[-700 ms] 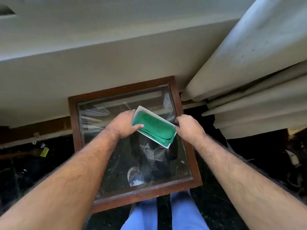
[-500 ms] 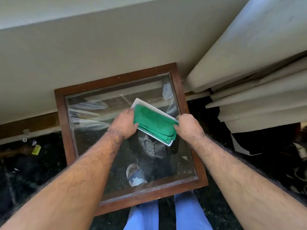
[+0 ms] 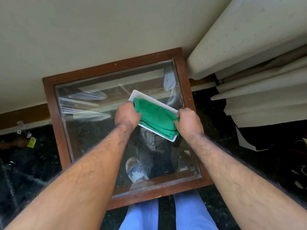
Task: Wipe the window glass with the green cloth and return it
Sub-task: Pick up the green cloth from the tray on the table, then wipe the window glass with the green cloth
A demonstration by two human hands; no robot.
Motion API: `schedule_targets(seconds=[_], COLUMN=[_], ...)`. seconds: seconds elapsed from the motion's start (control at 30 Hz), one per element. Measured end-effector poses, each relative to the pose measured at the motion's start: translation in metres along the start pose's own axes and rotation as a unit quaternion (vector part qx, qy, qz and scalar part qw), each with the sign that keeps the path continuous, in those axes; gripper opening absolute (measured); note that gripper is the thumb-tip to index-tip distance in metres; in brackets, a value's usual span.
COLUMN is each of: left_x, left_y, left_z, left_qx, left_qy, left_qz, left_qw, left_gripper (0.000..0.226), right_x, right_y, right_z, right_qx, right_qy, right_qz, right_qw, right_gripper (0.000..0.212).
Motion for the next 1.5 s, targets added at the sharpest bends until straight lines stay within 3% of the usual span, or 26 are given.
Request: schedule_targets(seconds=[0.07,0.13,0.3,0.47,0.6,0.7,0.97,1.13,1.23,1.4,1.5], left_x=[0.001,0.006,0.021,0.051,0.088,0.128,0.276,0.372,0.431,0.528,0.580], left_y=[0.001,0.005,0.025,0.058,0.094,0.116,0.166,0.208,0.237,0.280,0.306], left_z=[-0.001,-0.003,-0.011,-0.015,-0.012,-0.008,0.009,0.023,0.031,0.040,0.046], left_qx=[0.029,0.048,0.067,0.038,0.008,-0.026,-0.131,-0.194,-0.235,-0.278,-0.310], left_qy=[0.077,0.129,0.274,0.382,0.462,0.506,0.551,0.568,0.558,0.540,0.533], left_qz=[-0.035,-0.051,-0.084,-0.128,-0.156,-0.174,-0.147,-0.102,-0.062,-0.015,0.020], left_qw=[0.996,0.989,0.956,0.914,0.873,0.845,0.811,0.793,0.793,0.795,0.787], left_gripper=[0.025,0.009,0.008,0.019,0.025,0.029,0.033,0.033,0.025,0.038,0.033], right_x=[0.005,0.015,0.042,0.080,0.117,0.156,0.297,0.382,0.439,0.530,0.567], right_y=[0.000,0.001,0.005,0.020,0.041,0.054,0.085,0.115,0.139,0.179,0.198], right_z=[-0.003,-0.009,-0.023,-0.043,-0.059,-0.076,-0.152,-0.202,-0.232,-0.283,-0.313], right_qx=[-0.013,-0.019,-0.045,-0.054,-0.061,-0.042,0.042,0.104,0.132,0.206,0.240], right_qy=[-0.031,-0.072,-0.228,-0.307,-0.352,-0.354,-0.362,-0.339,-0.371,-0.391,-0.389], right_qz=[-0.005,-0.025,-0.075,-0.104,-0.136,-0.155,-0.121,-0.120,-0.113,-0.085,-0.077], right_qw=[0.999,0.997,0.970,0.944,0.924,0.921,0.923,0.927,0.912,0.893,0.886], right_gripper=[0.020,0.018,0.025,0.020,0.037,0.025,0.012,0.019,0.012,0.024,0.016])
Point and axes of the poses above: each hand's wrist, its own y-axis away from the middle knuckle, its own x-axis out of the back of the hand, z = x × y, the point moved 4 cm from there along -y, towards the middle knuckle, and after that the axes turned 14 degrees about -y, right-handed, at the moved point
